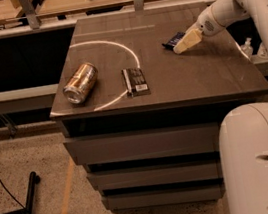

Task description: Pick rxbar blueberry

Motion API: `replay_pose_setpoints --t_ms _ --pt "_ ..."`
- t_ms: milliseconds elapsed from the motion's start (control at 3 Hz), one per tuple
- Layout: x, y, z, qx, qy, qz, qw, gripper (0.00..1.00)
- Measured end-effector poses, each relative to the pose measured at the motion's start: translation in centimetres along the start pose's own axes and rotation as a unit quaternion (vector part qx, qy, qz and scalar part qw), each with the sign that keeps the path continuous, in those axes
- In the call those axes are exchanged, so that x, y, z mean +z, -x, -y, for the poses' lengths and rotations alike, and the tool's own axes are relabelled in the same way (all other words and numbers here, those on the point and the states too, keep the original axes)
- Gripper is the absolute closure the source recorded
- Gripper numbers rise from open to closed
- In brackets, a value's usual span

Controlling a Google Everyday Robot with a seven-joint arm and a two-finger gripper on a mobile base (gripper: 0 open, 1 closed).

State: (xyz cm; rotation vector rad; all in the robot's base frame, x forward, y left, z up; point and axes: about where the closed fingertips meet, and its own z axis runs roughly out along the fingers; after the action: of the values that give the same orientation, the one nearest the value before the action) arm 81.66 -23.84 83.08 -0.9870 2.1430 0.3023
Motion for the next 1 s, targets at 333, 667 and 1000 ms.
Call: replay_pose_setpoints --t_ms 333,667,1000 --pt "-0.3 0.3 0.0 0.0 0.0 0.0 1.0 1.0" --pt "-1.4 1.5 -1.6 -0.016 0.021 0.011 0.9996 1.0" --pt "-3.6 3.9 -3.8 -0.038 0.048 0.035 0.9975 1.0"
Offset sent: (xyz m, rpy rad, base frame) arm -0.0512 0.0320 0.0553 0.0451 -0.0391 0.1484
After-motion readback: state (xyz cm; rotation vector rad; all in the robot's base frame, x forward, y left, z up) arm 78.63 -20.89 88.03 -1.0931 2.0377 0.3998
